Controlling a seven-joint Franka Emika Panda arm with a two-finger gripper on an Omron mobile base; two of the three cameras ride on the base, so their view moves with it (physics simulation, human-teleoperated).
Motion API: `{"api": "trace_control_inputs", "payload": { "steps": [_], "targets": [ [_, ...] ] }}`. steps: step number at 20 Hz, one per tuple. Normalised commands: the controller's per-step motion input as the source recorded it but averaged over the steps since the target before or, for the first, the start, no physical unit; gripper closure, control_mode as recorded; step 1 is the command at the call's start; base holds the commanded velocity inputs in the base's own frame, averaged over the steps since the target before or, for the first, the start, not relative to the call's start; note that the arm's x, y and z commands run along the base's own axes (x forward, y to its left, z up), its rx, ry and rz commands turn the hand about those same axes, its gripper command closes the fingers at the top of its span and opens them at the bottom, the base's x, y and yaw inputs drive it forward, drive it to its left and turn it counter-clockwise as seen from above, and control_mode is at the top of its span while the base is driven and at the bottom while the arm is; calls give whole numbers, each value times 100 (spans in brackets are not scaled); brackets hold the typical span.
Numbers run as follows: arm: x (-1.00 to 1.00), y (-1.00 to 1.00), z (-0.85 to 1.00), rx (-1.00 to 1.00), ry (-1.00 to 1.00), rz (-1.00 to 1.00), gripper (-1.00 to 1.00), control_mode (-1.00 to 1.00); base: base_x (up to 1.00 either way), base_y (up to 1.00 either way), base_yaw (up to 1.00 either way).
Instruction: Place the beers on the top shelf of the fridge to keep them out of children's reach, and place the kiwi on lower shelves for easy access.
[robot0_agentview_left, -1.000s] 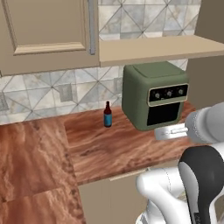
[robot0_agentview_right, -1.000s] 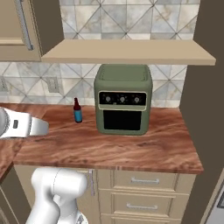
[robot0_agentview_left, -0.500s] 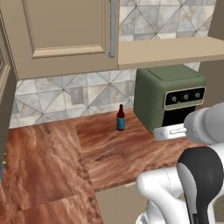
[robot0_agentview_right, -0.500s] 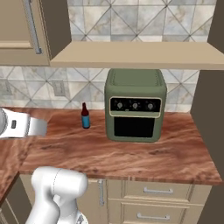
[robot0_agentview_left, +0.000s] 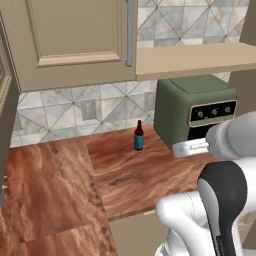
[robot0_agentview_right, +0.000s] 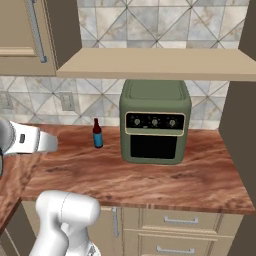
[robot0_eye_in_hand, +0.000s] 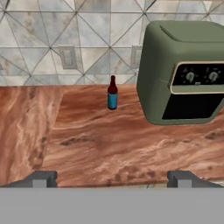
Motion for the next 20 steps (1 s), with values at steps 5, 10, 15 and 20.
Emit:
{"api": "trace_control_inputs", "payload": {
  "steps": [5,10,15,20],
  "targets": [
    [41,0,-33,3,0,1,-100,-100,0,0,0],
    [44,0,-38,1,-2,0,-100,-100,0,0,0],
    [50,0,-33,0,0,-2,-100,-100,0,0,0],
    [38,4,-35,0,0,-9,-100,-100,0,0,0]
  ]
}}
